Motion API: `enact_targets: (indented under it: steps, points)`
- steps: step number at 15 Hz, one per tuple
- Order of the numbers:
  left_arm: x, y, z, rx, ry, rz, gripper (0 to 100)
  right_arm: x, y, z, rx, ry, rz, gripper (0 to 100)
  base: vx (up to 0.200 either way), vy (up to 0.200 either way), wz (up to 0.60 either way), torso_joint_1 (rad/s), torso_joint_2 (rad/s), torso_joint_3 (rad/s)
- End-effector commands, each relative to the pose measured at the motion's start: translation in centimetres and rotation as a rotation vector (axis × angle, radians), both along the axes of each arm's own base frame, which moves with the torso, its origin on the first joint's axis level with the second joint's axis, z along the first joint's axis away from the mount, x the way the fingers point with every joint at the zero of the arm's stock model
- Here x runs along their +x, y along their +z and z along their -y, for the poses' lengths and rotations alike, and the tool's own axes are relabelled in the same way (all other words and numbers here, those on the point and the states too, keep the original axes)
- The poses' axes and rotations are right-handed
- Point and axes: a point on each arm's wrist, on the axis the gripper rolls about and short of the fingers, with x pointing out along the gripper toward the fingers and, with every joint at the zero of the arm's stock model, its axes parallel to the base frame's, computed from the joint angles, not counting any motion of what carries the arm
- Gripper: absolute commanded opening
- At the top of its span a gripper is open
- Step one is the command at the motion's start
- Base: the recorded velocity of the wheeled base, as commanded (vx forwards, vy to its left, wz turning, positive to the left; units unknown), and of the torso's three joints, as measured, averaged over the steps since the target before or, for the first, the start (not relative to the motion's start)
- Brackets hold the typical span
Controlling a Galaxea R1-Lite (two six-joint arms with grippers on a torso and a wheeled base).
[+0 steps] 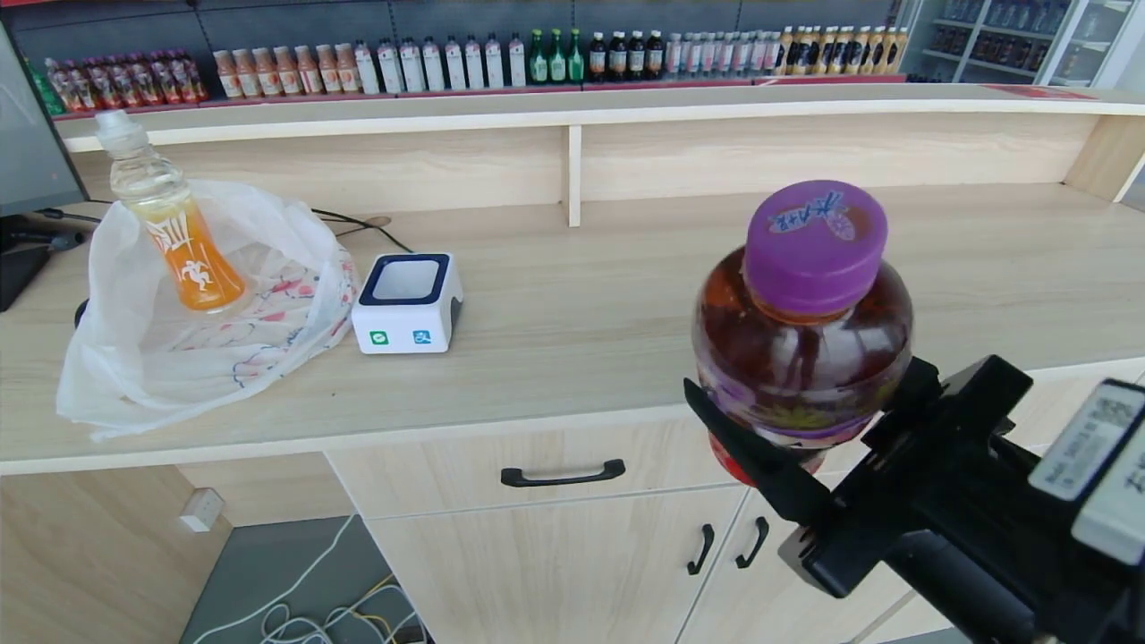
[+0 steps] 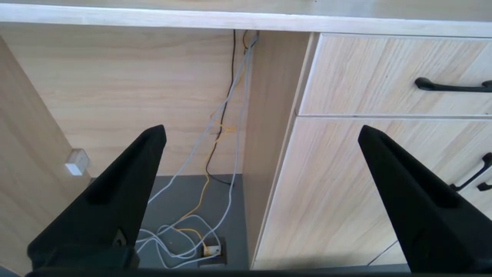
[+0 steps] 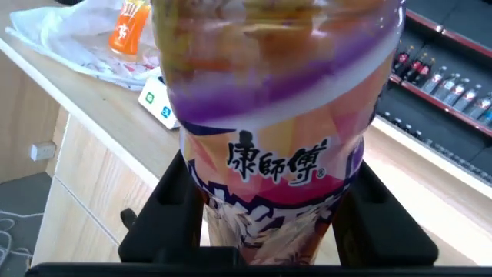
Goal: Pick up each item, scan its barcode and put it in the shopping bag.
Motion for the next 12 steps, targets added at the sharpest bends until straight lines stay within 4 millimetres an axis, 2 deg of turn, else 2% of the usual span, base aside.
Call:
enact_targets:
  steps: [1, 5, 12]
  points:
    - [0.0, 0.0, 0.0, 0.000, 0.000, 0.001, 100, -1.6, -1.8, -1.1, -0.095, 0.067, 0.009, 0, 0.000, 0.000, 0.00, 0.000, 0.00, 0.000]
    - [0.0, 0.0, 0.0, 0.000, 0.000, 0.001, 100, -3.1, -2.6, -2.0, -0.174, 0.142, 0.074, 0, 0.000, 0.000, 0.00, 0.000, 0.00, 0.000]
    - [0.0, 0.0, 0.0, -0.001, 0.000, 0.001, 100, -4.2, -2.2, -2.9, -0.258, 0.176, 0.244, 0, 0.000, 0.000, 0.00, 0.000, 0.00, 0.000]
